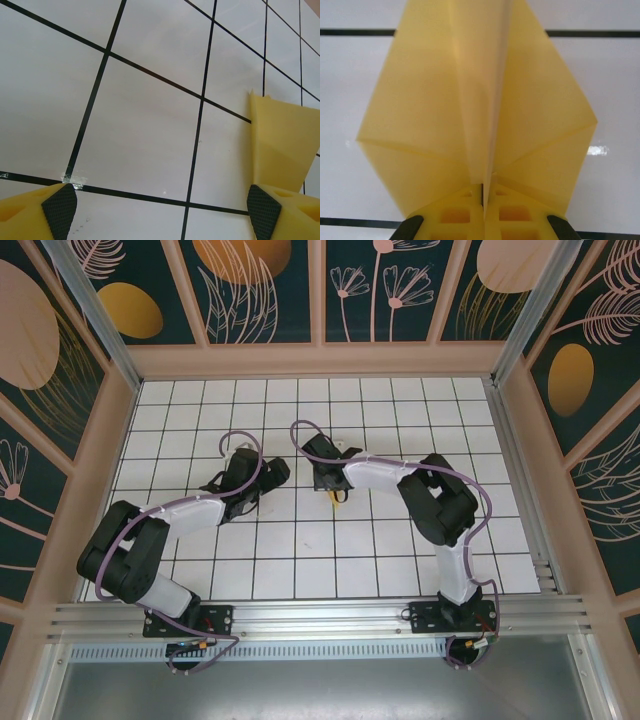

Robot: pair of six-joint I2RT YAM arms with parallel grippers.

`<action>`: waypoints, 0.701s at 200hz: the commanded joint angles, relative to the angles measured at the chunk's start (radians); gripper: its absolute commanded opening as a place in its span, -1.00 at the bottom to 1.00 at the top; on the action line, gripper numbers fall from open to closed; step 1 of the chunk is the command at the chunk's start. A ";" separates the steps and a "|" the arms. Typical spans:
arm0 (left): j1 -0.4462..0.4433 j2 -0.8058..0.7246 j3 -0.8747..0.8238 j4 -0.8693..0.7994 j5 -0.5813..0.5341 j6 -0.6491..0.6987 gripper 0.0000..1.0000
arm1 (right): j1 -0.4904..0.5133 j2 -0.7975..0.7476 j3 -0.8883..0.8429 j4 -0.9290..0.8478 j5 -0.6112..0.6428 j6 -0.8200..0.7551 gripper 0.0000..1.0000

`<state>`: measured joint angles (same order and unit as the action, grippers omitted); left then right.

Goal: Fold a paper plane with a square sheet of paper (pick it up from the middle)
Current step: Move a paper plane to the center of the table.

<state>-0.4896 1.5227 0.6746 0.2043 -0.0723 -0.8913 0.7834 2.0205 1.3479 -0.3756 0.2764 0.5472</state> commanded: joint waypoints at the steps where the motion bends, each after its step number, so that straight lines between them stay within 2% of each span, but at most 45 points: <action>1: 0.007 -0.027 -0.009 -0.028 -0.027 0.001 0.82 | -0.005 -0.009 0.079 -0.017 0.023 -0.035 -0.96; 100: 0.007 -0.033 -0.018 -0.041 -0.040 -0.011 0.87 | -0.062 0.203 0.312 -0.012 -0.001 -0.072 -0.94; 140: 0.008 -0.036 -0.009 -0.052 -0.044 -0.010 0.88 | -0.062 0.208 0.324 -0.029 0.001 -0.066 -0.75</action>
<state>-0.4896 1.5085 0.6655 0.1776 -0.0917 -0.8948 0.7216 2.2200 1.6329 -0.3714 0.2684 0.4942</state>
